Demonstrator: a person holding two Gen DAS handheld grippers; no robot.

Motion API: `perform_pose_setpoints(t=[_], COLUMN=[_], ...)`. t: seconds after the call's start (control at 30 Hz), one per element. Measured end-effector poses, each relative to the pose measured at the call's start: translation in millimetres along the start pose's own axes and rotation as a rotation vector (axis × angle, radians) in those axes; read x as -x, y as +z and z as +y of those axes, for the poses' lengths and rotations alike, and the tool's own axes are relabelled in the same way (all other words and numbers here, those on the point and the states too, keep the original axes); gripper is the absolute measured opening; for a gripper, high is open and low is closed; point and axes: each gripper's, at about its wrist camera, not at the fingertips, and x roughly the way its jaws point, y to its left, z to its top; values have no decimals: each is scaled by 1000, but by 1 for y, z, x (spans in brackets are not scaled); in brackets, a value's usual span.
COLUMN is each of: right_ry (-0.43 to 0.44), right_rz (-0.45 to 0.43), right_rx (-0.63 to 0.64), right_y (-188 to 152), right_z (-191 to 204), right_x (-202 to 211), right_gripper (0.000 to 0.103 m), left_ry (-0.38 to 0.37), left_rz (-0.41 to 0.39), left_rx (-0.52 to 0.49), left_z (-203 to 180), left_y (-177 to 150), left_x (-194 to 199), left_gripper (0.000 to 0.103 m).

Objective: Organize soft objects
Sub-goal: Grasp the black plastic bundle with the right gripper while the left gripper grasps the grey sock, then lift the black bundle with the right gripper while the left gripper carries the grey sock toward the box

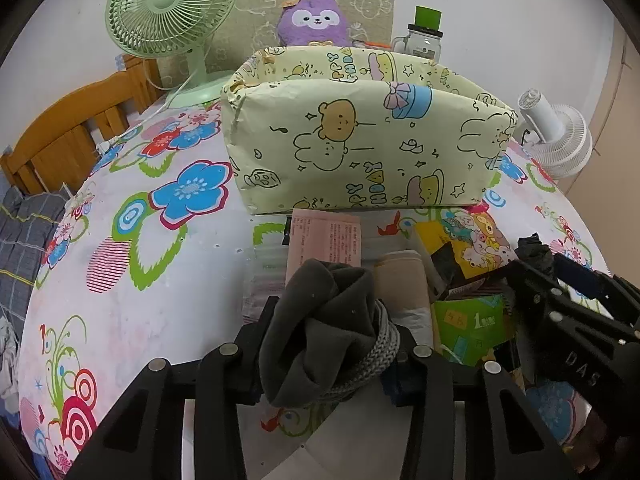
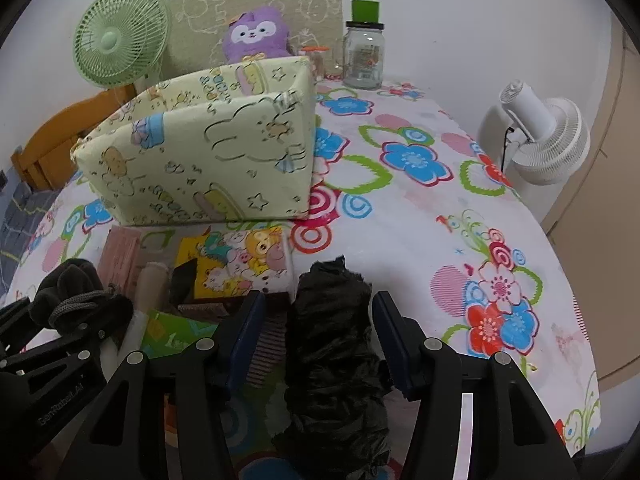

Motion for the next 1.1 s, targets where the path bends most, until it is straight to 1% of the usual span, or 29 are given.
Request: perform_pose_setpoints(t=[0.07,0.2,0.23,0.27,0.3,0.4,0.6,0.8,1.1], right_ry=[-13,7,-2,-5,-8,6,32,61,82], right_rz=[4,56,52,53,48,34,-33,-67,-114], right_rx=[3,2,16,25,25,12,17,34,56], right_y=[0,-5,-6,-7,-7,-6,2,9,18], right_z=[-1,-1,2,4,4,2,7,15,24], right_x=[-2,-14,-15,-15,-14,-10,12,25,45], right_gripper=[59,59,57,52,44,42,41,41,41], left_ry=[2,0,0,0,1,3,2,-6,-11], left_rz=[-2,-5,-5,-6,-6,-8,-27,-57,-102], left_rx=[-4,-8,-10,-12,-13,-14,-26,-28,-35], left_z=[-1,-1,-2,-2,-2,-3,-7,-9,-9], left_y=[0,1,1,2,2,2,4,9,15], left_x=[0,0,0,0,0,1,8,20,38], left_gripper=[43,43,43,43,43,42,40,40,39])
